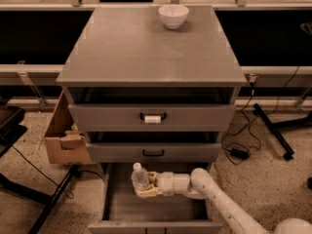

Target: Place blue plastic bottle into bottom drawer

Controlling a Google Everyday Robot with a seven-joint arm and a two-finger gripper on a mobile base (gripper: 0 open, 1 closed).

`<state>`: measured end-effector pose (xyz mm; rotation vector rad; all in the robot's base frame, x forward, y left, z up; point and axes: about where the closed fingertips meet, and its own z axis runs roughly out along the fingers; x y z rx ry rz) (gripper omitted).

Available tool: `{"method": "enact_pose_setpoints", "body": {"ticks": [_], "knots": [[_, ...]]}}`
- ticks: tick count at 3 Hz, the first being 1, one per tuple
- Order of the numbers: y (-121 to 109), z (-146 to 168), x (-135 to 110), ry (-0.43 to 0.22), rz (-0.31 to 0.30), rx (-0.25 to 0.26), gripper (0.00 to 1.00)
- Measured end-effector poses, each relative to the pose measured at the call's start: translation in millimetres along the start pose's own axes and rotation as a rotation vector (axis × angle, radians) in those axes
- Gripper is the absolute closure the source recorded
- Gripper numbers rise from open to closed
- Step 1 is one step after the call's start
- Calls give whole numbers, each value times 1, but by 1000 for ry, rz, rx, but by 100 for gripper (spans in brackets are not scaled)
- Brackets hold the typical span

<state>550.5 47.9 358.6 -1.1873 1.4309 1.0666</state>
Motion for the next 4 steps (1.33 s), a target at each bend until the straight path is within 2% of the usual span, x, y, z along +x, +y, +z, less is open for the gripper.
{"method": "enact_pose_setpoints", "body": {"ticks": [1,2,3,4], "knots": [[-7,38,43,-20,-12,-75,100],[-15,66,77,-42,-40,-123,100],[-26,81,108,-53,-62,-143,100],[-35,94,143,-68,-58,-141,100]]}}
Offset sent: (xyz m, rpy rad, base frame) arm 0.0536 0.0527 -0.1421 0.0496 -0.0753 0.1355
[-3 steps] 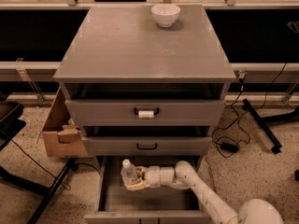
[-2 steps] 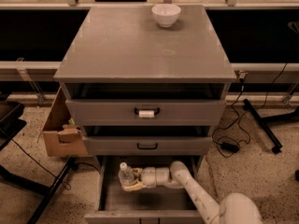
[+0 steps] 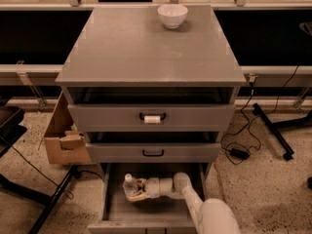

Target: Place blue plastic bottle into bottom drawer

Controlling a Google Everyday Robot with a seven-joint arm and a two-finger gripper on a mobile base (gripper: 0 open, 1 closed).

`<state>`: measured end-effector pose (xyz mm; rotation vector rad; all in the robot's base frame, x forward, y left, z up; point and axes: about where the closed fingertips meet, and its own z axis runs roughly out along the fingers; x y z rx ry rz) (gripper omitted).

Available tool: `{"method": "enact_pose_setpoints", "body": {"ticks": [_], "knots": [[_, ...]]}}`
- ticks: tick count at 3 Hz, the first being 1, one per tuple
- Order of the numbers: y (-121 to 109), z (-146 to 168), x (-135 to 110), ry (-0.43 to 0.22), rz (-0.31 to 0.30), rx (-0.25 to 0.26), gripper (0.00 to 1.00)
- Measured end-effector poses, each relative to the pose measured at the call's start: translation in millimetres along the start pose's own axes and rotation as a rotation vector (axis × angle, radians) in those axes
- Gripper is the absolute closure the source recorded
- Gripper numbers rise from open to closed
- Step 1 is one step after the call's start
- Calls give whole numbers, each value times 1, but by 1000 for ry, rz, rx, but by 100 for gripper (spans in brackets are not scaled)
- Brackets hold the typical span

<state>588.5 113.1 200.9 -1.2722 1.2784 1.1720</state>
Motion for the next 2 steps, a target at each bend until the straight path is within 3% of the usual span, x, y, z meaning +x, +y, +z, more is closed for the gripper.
{"method": "enact_pose_setpoints", "body": {"ticks": [2], "knots": [[2,12,40,-36,37,19,100]]}}
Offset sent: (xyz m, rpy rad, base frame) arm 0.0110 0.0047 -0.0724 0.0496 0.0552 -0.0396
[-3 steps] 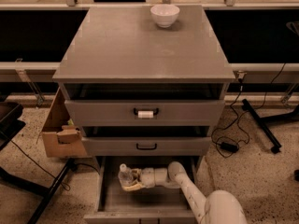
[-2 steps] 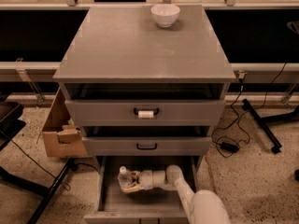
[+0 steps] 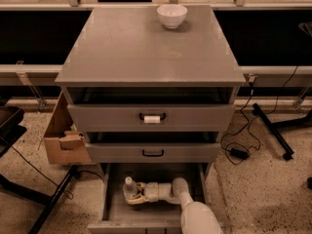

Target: Place blue plastic bottle into bottom drawer

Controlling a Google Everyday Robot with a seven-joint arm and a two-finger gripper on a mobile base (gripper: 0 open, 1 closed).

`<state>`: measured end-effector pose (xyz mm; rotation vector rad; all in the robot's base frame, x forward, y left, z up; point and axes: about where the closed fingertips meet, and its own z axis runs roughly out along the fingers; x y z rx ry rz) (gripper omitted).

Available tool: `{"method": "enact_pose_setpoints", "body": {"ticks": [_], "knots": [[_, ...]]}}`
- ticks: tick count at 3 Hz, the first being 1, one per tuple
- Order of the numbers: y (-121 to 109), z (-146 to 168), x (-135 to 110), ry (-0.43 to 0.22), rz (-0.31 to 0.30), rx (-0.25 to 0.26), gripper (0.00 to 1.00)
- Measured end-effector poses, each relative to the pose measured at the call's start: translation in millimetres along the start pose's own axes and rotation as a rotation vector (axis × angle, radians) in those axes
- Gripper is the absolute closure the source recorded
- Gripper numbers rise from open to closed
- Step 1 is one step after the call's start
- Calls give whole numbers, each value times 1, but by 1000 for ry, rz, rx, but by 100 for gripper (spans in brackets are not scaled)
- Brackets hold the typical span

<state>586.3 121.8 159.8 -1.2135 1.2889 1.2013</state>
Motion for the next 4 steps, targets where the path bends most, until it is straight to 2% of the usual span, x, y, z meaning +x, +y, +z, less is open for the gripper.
{"method": "enact_pose_setpoints", "body": {"ticks": [2,3,4], "knots": [[-3,-1,1,3,-1,5,59],[-2,-1,1,3,-1,5,28],[-2,-1,1,3,-1,5,4]]}}
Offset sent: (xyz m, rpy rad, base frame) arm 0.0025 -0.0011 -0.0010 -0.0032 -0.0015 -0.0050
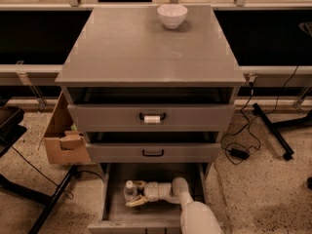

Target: Place blue plastic bottle into bottom drawer

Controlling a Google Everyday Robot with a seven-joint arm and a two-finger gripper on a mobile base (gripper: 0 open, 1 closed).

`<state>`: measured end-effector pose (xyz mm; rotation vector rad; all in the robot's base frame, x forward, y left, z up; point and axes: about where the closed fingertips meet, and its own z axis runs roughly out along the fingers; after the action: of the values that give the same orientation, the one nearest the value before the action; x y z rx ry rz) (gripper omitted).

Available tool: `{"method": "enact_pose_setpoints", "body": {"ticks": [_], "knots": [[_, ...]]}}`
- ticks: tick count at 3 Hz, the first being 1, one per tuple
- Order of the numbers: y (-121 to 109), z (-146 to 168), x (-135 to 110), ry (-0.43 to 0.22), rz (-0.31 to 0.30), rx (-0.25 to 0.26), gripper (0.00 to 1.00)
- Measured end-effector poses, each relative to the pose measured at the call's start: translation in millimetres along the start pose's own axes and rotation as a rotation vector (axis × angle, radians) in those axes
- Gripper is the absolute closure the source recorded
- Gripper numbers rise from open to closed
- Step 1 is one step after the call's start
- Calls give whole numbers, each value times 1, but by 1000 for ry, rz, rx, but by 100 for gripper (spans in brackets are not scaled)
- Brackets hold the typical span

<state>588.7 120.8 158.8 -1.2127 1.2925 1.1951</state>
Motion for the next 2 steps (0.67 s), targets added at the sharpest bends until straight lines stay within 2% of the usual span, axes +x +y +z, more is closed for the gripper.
{"method": "enact_pose_setpoints", "body": {"ticks": [1,2], "knots": [[0,0,0,0,0,0,0],[0,0,0,0,0,0,0]]}}
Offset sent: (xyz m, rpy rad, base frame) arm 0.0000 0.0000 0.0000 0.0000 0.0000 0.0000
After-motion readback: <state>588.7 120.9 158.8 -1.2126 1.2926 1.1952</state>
